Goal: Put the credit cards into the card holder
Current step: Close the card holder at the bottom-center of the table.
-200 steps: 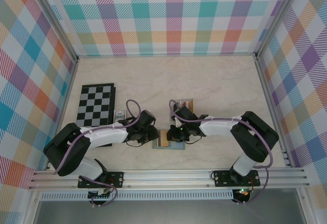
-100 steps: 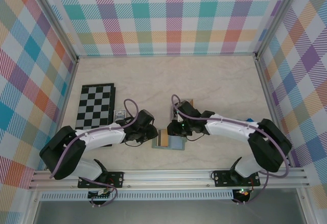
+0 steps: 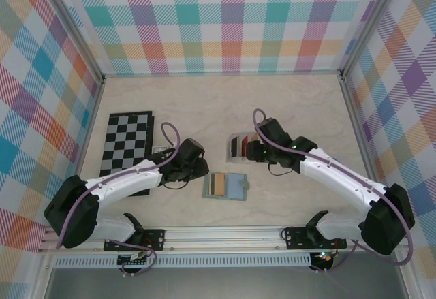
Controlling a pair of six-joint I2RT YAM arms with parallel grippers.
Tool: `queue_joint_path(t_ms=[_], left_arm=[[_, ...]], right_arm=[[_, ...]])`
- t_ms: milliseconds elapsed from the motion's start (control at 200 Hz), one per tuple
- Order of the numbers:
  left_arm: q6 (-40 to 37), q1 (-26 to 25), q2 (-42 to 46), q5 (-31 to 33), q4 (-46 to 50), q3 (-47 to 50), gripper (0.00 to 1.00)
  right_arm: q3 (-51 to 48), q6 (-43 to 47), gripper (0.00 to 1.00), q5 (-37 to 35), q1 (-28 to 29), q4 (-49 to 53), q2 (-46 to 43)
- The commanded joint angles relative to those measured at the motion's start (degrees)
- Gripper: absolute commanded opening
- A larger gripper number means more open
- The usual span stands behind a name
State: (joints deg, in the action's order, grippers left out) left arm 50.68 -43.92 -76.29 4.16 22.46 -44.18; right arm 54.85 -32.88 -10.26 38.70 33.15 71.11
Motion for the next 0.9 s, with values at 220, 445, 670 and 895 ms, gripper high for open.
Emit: queue_joint_path(t_ms=[220,445,670,895], left_arm=[[-2.4,4.5,-5.6,-2.6,1.5,-5.6,0.54],[0.8,9.6,-7.8,-15.5,-0.8,-1.9,0.73],[2.5,10.6,-9.3,-23.0,-4.2,0.8,0.75],[1.9,10.5,-12.0,-26.7,-6.1,1.2,0.74]], right_arm=[[7.1,5.0,0.50,6.0,-7.5,7.4,5.5],[3.2,1.7,0.62,16.9,-5.8,6.4,9.2],[0.8,-0.9,0.67,16.9,0.8,6.5,13.1],[0.7,-2.3,0.70,16.1,4.2,5.8,18.3]])
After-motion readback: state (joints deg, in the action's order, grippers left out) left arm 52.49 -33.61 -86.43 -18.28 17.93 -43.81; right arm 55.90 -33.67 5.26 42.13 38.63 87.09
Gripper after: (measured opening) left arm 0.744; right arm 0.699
